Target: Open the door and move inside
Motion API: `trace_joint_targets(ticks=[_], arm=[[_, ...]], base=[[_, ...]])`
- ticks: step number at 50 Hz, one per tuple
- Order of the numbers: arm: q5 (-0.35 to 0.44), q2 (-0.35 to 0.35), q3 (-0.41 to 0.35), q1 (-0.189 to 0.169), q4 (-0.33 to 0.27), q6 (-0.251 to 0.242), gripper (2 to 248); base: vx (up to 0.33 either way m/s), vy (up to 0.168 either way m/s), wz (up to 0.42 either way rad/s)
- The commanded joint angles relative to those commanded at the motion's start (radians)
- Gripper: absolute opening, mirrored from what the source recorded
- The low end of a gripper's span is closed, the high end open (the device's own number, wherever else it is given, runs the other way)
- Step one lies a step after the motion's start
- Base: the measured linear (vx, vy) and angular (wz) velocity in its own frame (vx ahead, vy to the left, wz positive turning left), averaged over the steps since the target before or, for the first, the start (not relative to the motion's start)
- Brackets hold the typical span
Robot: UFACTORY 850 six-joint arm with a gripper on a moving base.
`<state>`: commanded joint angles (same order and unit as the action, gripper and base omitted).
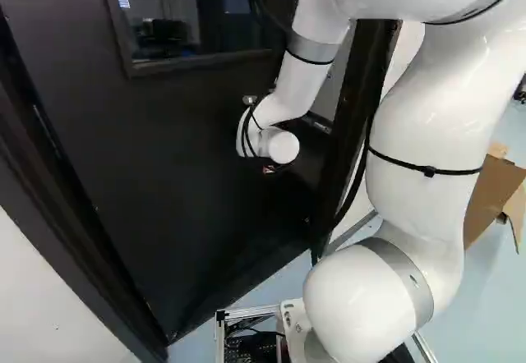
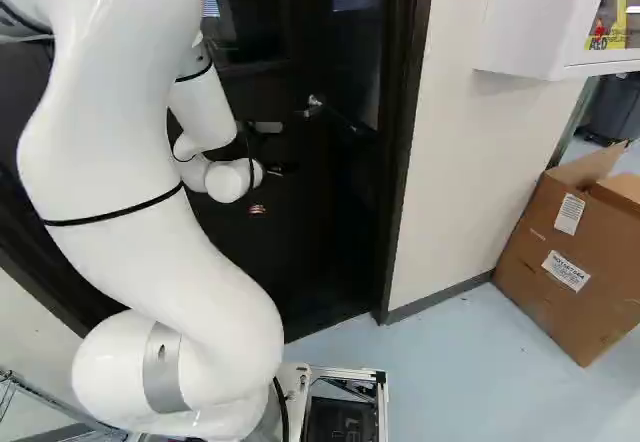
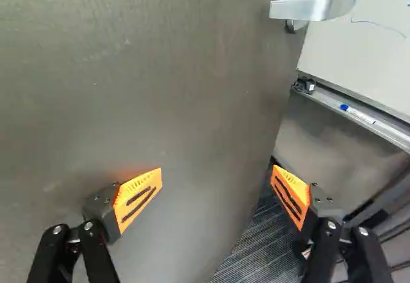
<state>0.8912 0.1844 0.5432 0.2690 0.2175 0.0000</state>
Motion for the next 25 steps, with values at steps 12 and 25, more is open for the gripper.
trace_joint_targets(ticks=[12, 25], arm=[[0.017, 0.019, 0.022, 0.036, 0.000, 0.000, 247], [0.018, 0.042, 0.048, 0.073, 0.000, 0.000, 247]], base=[[0.000, 0.000, 0.000], [0.000, 0.000, 0.000]])
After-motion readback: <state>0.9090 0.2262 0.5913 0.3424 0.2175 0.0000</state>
